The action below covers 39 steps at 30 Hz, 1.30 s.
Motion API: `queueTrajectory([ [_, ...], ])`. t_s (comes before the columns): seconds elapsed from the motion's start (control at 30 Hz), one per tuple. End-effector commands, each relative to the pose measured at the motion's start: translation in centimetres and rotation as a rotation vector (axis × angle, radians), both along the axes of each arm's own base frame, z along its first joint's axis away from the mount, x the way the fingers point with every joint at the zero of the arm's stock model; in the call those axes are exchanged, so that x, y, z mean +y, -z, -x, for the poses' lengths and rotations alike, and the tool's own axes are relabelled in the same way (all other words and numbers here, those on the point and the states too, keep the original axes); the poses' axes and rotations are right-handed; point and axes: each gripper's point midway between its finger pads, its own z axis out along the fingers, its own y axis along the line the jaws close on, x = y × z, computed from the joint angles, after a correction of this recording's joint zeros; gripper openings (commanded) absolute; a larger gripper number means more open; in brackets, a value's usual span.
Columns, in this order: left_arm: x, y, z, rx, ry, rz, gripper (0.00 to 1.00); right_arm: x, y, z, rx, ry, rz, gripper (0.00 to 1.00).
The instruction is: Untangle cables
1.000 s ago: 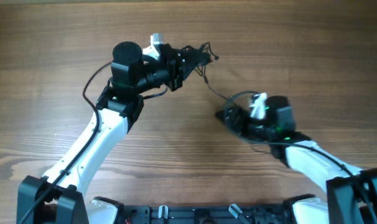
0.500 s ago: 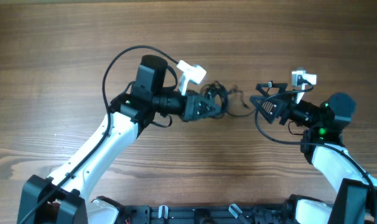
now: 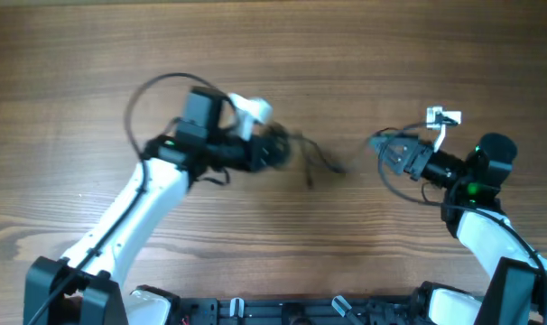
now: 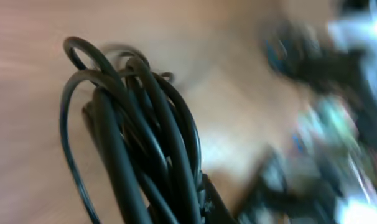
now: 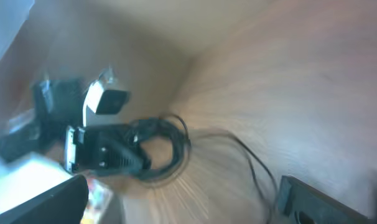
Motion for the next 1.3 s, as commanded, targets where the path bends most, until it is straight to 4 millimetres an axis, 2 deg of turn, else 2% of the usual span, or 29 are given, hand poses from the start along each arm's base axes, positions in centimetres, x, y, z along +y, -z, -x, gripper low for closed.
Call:
queueTrajectory([
  [0.0,6.8,-0.1,-6.5,0.11,-0.533,-0.015,0.04,-0.2,2.2,0.1,0.356,0.082,-0.147,1.0],
  [0.13,8.4,-2.1,-9.3,0.145,-0.719,0.13,0.04,2.1,2.6,3.0,0.623,-0.044,-0.286,1.0],
  [0.27,8.4,-2.9,-10.2,0.141,-0.771,0.178,0.04,3.1,2.3,3.9,0.732,-0.093,-0.338,1.0],
  [0.33,8.1,-2.9,-10.1,0.143,-0.761,0.176,0.04,2.7,2.5,3.0,0.602,-0.059,-0.267,1.0],
  [0.37,7.7,-2.9,-9.9,0.139,-0.739,0.171,0.04,2.2,2.7,2.1,0.473,-0.026,-0.189,1.0],
  [0.4,6.8,-3.1,-9.4,0.099,-0.654,0.158,0.04,1.6,2.8,0.9,0.265,0.005,-0.058,1.0],
  [0.43,6.0,-3.3,-8.9,0.069,-0.585,0.153,0.04,1.2,2.9,0.3,0.138,0.023,0.032,1.0],
  [0.5,3.0,-4.3,-6.5,-0.025,-0.304,0.178,0.04,0.9,2.7,-0.3,0.073,0.045,0.073,1.0],
  [0.53,1.1,-5.2,-4.4,-0.077,-0.114,0.224,0.04,0.9,2.3,-0.4,0.057,0.043,0.068,1.0],
  [0.6,-1.3,-6.7,-0.1,-0.152,0.183,0.324,0.04,1.5,1.0,0.1,-0.005,-0.018,0.045,1.0],
  [0.7,-2.9,-6.7,3.3,-0.174,0.355,0.364,0.04,2.6,-1.4,1.8,-0.168,-0.166,0.03,1.0],
  [0.8,-4.1,-6.1,5.5,-0.165,0.435,0.355,0.04,3.2,-3.4,3.1,-0.345,-0.267,0.051,1.0],
  [0.9,-5.7,-6.1,7.4,-0.146,0.5,0.359,0.04,3.3,-4.3,3.3,-0.437,-0.286,0.077,1.0],
  [1.13,-8.3,-6.5,11.6,-0.116,0.646,0.399,0.04,4.7,-4.1,5.5,-0.443,-0.429,0.042,1.0],
  [1.27,-8.7,-6.8,12.2,-0.12,0.675,0.416,0.04,6.2,-3.5,7.0,-0.431,-0.533,0.01,0.97],
])
